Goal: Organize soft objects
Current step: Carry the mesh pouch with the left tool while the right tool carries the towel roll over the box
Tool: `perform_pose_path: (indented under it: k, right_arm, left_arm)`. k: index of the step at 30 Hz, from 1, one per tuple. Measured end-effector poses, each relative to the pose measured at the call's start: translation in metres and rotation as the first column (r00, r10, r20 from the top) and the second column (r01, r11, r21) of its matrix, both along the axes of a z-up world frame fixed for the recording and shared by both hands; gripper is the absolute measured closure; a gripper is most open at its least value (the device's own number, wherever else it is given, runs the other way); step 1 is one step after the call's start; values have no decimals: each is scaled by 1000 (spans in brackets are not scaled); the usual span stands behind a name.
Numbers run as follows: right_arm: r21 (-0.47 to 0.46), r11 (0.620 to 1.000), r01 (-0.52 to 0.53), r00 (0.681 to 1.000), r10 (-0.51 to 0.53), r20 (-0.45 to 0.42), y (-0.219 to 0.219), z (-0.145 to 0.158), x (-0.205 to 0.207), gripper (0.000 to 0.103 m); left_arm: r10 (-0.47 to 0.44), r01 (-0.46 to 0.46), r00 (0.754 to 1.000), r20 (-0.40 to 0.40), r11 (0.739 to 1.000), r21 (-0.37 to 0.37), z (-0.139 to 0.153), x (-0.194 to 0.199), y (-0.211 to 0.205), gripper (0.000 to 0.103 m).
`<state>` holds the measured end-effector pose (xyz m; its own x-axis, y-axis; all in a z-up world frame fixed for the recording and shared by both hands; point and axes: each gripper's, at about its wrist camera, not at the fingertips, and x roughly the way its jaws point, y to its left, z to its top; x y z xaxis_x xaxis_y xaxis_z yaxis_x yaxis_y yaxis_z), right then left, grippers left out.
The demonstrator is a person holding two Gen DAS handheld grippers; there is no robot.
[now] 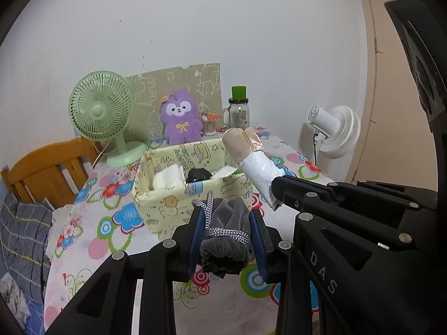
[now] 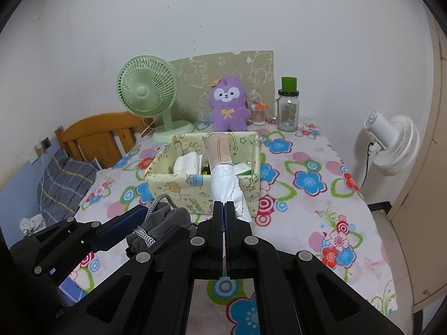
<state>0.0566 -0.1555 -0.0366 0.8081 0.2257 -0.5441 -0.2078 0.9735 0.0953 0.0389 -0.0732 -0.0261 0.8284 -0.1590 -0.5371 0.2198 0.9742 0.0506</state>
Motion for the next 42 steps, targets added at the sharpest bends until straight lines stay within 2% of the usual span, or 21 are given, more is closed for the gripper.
perform_pose_path:
  k: [16, 42]
  right_arm:
    - [-6, 1000, 1, 1000, 0, 14, 12, 9, 23, 100]
    - [-1, 1000, -21, 999, 21, -31, 31, 6, 112, 100]
  left_arm:
    - [2, -3, 1000, 19, 1000, 23, 9, 24, 11, 70]
    - [-4, 3, 1000, 13, 998, 60, 2, 100, 27, 70]
